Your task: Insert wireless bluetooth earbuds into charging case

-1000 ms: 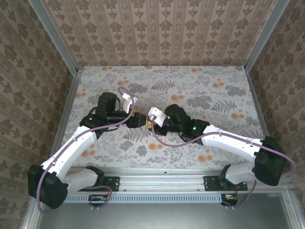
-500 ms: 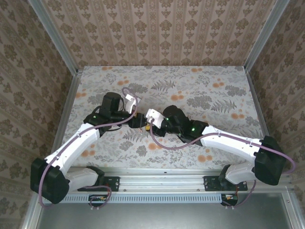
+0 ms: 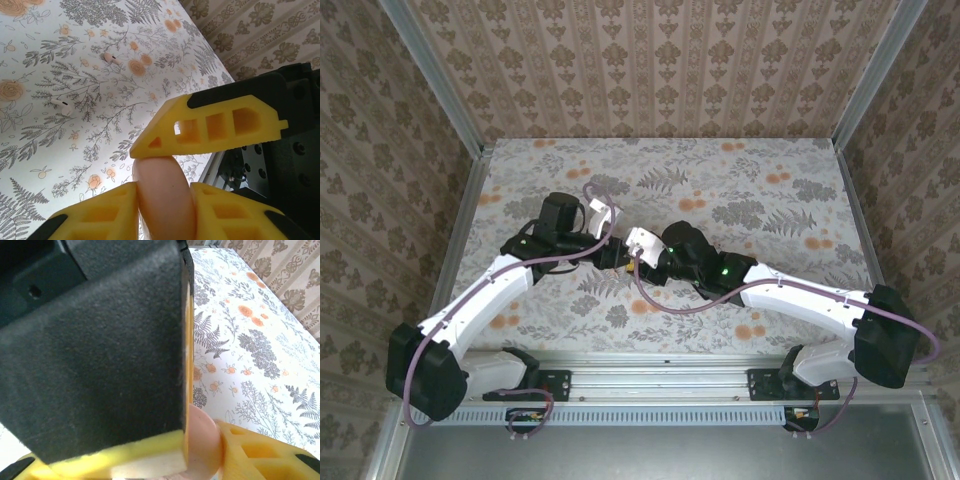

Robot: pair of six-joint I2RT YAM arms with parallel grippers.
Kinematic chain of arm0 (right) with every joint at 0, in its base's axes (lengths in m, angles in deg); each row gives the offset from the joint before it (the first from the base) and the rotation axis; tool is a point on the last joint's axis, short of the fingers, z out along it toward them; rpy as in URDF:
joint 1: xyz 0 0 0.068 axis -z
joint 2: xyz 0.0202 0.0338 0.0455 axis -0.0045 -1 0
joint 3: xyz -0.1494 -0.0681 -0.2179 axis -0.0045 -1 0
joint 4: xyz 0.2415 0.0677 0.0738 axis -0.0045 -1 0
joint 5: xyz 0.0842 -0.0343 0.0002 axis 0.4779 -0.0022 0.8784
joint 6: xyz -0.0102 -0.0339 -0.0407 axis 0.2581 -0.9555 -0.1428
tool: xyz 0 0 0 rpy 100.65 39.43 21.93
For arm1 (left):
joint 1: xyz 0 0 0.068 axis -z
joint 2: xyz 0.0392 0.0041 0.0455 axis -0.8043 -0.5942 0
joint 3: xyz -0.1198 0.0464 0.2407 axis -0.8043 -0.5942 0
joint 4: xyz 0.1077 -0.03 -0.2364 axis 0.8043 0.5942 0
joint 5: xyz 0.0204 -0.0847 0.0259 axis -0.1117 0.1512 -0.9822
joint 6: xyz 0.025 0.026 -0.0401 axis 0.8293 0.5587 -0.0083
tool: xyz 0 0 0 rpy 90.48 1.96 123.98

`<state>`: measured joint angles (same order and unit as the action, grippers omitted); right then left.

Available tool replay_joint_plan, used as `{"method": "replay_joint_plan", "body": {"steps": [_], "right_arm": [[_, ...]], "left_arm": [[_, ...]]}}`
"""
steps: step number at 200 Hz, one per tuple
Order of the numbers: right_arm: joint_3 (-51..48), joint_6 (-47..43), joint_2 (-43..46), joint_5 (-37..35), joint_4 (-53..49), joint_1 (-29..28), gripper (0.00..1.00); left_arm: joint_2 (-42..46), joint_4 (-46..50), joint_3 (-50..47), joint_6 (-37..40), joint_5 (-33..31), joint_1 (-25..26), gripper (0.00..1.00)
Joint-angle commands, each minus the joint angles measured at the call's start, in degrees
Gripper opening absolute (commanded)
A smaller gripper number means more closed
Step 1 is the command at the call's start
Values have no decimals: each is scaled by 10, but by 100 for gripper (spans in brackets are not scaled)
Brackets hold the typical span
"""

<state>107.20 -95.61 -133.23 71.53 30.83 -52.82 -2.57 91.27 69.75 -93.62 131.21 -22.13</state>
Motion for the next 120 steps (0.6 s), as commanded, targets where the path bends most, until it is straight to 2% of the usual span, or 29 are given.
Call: {"method": "replay_joint_plan", "body": {"steps": [1,10,21,28,71,100,120], "right_arm": [[6,-4,7,-10,25,-5,51],[-1,2,10,-17,35,-5,57],[-19,10,20,-19,63,-4,70],[-30,15,28,-12,76,0,74],[-65,37,85,110,69,50,75],[-75,59,109,267,49,125,74],[-89,49,121,354,61,160,70]], "left_arm": [[-2,9,12,25,11,1,26],[-1,6,10,36,12,0,22],[-2,9,8,50,12,-5,22],[-2,10,8,59,13,-7,22],[27,-50,-37,140,26,-15,22],[76,-153,-103,208,38,-15,23],[100,-207,-135,219,40,-15,23]]}}
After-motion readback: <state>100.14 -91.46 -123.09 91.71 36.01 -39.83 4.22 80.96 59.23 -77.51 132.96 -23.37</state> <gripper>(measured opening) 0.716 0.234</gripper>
